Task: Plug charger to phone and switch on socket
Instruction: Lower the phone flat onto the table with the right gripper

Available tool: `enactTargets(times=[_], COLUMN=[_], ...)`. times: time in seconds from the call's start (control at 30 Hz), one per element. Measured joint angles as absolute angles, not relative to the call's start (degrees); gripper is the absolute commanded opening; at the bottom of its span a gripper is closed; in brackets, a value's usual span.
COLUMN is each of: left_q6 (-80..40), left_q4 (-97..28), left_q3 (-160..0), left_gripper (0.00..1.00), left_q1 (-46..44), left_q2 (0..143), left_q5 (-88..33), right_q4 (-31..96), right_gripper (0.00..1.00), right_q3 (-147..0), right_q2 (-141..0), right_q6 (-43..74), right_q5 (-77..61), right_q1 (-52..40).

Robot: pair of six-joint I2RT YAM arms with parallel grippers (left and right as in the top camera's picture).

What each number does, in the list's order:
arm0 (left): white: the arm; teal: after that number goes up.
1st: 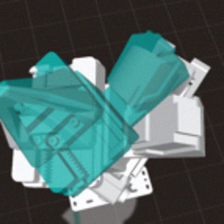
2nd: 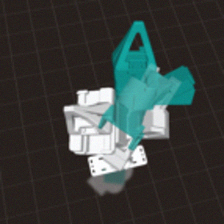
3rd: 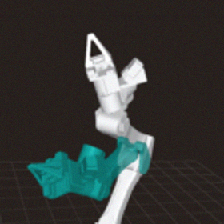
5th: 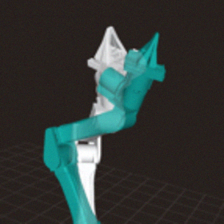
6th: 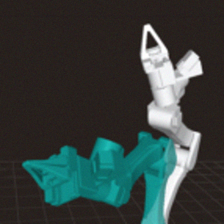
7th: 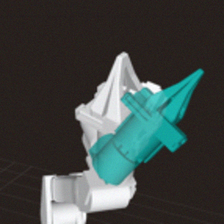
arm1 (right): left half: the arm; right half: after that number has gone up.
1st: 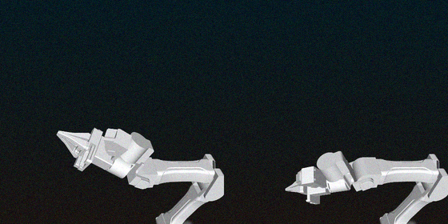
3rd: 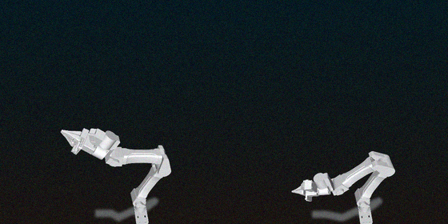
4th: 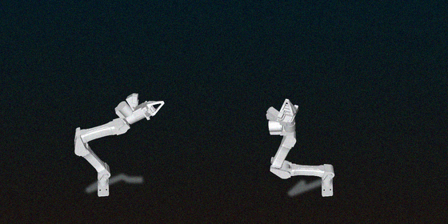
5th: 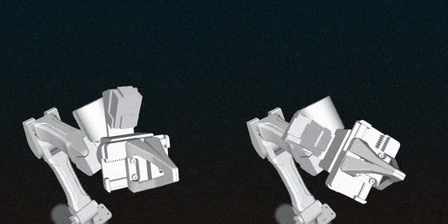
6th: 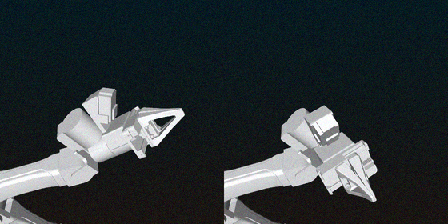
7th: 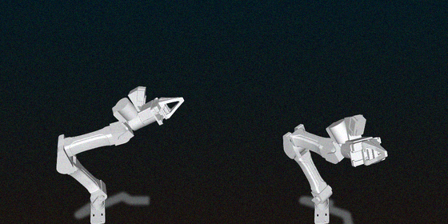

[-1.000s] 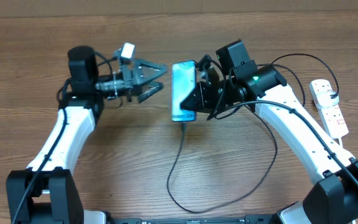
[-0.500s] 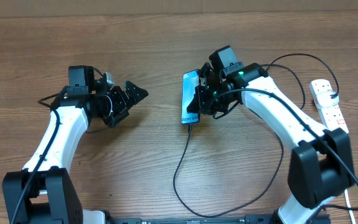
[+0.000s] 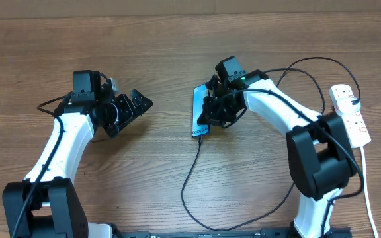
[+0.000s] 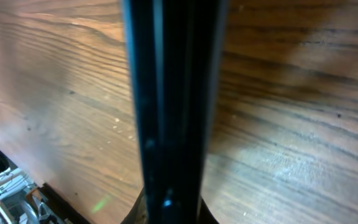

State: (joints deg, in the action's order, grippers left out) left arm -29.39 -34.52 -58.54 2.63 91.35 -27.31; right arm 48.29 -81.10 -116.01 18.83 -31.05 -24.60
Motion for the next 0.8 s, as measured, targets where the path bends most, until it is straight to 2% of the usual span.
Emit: enactTargets(times=[0.33, 0.8], left_q6=[-29.4, -29.4], left_q4=[-34.5, -34.5], left_q3=[-58.5, -58.5], left_gripper=[0.99, 1.0], left_q1=[2.6, 2.6], left_q2=[91.4, 91.4], left_q5=[-27.1, -27.1], right_q4=[47.2, 38.9], right_gripper=[0.04, 0.11], right_q3=[-81.0, -77.4], right_q2=[-119.5, -119.5], right_q6=[18.6, 19.5], right_q5=[-32.8, -34.6], right_q1=[-25.8, -30.1])
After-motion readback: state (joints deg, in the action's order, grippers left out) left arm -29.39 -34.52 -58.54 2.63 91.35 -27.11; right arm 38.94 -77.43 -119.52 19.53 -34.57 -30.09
